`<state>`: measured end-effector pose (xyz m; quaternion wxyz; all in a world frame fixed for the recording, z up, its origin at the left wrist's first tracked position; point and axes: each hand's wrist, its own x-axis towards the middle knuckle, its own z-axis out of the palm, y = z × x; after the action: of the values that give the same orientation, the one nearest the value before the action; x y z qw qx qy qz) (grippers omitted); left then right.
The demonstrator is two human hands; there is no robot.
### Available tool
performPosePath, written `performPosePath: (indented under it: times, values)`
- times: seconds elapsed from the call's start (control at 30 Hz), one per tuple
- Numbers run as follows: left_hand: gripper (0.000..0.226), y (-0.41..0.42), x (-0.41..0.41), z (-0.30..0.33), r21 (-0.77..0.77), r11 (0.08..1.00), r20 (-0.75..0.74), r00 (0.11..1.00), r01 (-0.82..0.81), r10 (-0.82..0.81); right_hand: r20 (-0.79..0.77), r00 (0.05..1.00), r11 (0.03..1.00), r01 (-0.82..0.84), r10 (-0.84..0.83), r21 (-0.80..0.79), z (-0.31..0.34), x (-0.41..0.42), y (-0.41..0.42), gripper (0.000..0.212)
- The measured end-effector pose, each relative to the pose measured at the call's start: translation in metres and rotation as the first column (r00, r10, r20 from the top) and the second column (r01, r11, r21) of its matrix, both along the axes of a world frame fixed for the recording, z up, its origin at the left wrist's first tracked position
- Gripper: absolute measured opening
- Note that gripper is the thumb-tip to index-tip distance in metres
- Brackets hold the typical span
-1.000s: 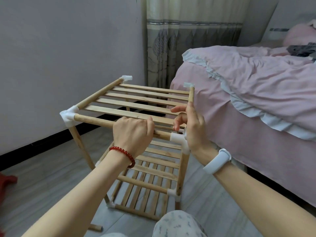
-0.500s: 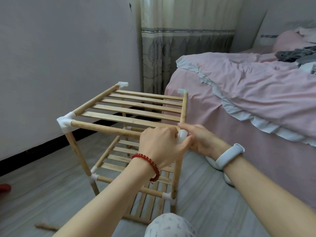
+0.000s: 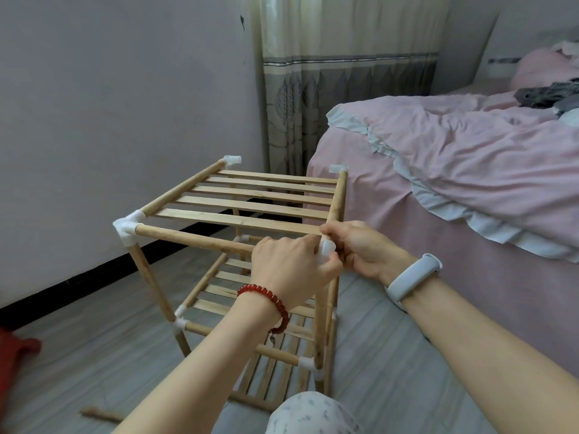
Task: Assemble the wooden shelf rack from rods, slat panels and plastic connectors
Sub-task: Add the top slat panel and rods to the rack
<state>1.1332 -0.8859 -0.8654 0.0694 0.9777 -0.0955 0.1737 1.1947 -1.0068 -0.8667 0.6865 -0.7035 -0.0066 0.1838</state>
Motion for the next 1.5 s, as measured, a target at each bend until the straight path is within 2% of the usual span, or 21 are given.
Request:
performPosePath:
  times: [0.37, 0.5, 0.57, 0.6, 0.67, 0.73, 0.77, 0.8, 0.83, 0.87, 0.9, 0.97, 1.03, 1.1, 1.17, 1.2, 1.23, 1.3, 1.33, 1.4, 1.5]
  values:
    - [0.038, -0.007, -0.006, -0.001, -0.003, 0.994, 0.018, 0.994, -0.108, 0.108, -0.041, 0.999, 0.999, -0.020, 0.021, 0.025, -0.003, -0.001, -0.002, 0.014]
    - [0.040, -0.002, -0.008, 0.003, 0.010, 0.996, -0.021, 0.995, -0.094, 0.094, 0.034, 0.999, 0.998, -0.019, 0.021, -0.066, -0.004, -0.004, 0.000, 0.012]
    - [0.038, 0.007, -0.012, 0.006, 0.023, 0.998, -0.035, 0.998, -0.054, 0.055, 0.061, 0.996, 0.994, -0.067, 0.072, -0.083, -0.005, -0.008, 0.004, 0.013]
    - [0.037, 0.015, -0.015, 0.009, 0.013, 0.999, -0.055, 0.998, -0.033, 0.034, 0.076, 0.991, 0.987, -0.104, 0.114, -0.119, -0.004, -0.010, 0.006, 0.014]
    - [0.035, 0.044, -0.022, 0.012, -0.035, 0.999, -0.123, 0.992, 0.002, -0.007, 0.153, 0.967, 0.944, -0.152, 0.203, -0.293, -0.004, -0.018, 0.013, 0.021]
    - [0.031, 0.079, -0.029, 0.017, -0.083, 0.996, -0.194, 0.980, 0.028, -0.043, 0.381, 0.890, 0.866, -0.029, 0.250, -0.500, -0.003, -0.023, 0.023, 0.029]
    - [0.028, 0.095, -0.032, 0.018, -0.097, 0.995, -0.227, 0.973, 0.017, -0.039, 0.552, 0.791, 0.832, 0.104, 0.263, -0.545, -0.002, -0.025, 0.030, 0.030]
    - [0.025, 0.111, -0.036, 0.019, -0.101, 0.995, -0.255, 0.967, -0.008, -0.019, 0.701, 0.648, 0.818, 0.204, 0.299, -0.538, 0.000, -0.026, 0.040, 0.028]
    - [0.024, 0.123, -0.040, 0.020, -0.105, 0.994, -0.280, 0.960, -0.036, 0.005, 0.784, 0.500, 0.806, 0.250, 0.367, -0.537, 0.001, -0.025, 0.051, 0.027]
    - [0.023, 0.132, -0.042, 0.022, -0.115, 0.991, -0.301, 0.953, -0.062, 0.025, 0.794, 0.385, 0.767, 0.267, 0.470, -0.583, 0.002, -0.023, 0.063, 0.030]
    - [0.022, 0.138, -0.045, 0.024, -0.131, 0.987, -0.316, 0.948, -0.090, 0.045, 0.745, 0.310, 0.696, 0.273, 0.590, -0.664, 0.004, -0.021, 0.075, 0.033]
    - [0.019, 0.150, -0.049, 0.026, -0.162, 0.976, -0.341, 0.936, -0.147, 0.085, 0.601, 0.252, 0.555, 0.235, 0.758, -0.798, 0.007, -0.018, 0.100, 0.034]
    - [0.021, 0.156, -0.048, 0.024, -0.181, 0.968, -0.347, 0.932, -0.175, 0.104, 0.529, 0.258, 0.498, 0.180, 0.808, -0.848, 0.011, -0.016, 0.111, 0.033]
    - [0.021, 0.158, -0.047, 0.017, -0.232, 0.953, -0.322, 0.940, -0.194, 0.113, 0.535, 0.277, 0.519, 0.135, 0.798, -0.844, 0.011, -0.012, 0.116, 0.031]
    - [0.038, 0.156, -0.047, 0.007, -0.367, 0.904, -0.266, 0.956, -0.218, 0.123, 0.521, 0.323, 0.530, 0.064, 0.790, -0.845, 0.010, -0.009, 0.118, 0.030]
    - [0.043, 0.151, -0.046, 0.001, -0.452, 0.865, -0.202, 0.969, -0.218, 0.139, 0.506, 0.346, 0.531, 0.028, 0.790, -0.847, 0.009, -0.009, 0.118, 0.031]
    - [0.038, 0.146, -0.045, -0.004, -0.522, 0.826, -0.112, 0.977, -0.215, 0.183, 0.491, 0.360, 0.526, 0.003, 0.793, -0.851, 0.009, -0.008, 0.117, 0.033]
    - [0.022, 0.135, -0.040, -0.013, -0.640, 0.737, 0.063, 0.940, -0.220, 0.335, 0.452, 0.361, 0.496, -0.034, 0.816, -0.868, 0.009, -0.009, 0.115, 0.035]
    - [0.021, 0.130, -0.036, -0.015, -0.691, 0.687, 0.106, 0.909, -0.224, 0.404, 0.441, 0.367, 0.495, -0.063, 0.819, -0.867, 0.010, -0.009, 0.113, 0.034]
    - [0.024, 0.123, -0.031, -0.015, -0.751, 0.617, 0.123, 0.869, -0.234, 0.479, 0.446, 0.400, 0.528, -0.120, 0.801, -0.841, 0.012, -0.005, 0.112, 0.032]
    - [0.029, 0.120, -0.029, -0.013, -0.754, 0.607, 0.100, 0.869, -0.251, 0.484, 0.473, 0.419, 0.563, -0.118, 0.775, -0.818, 0.011, 0.000, 0.115, 0.036]
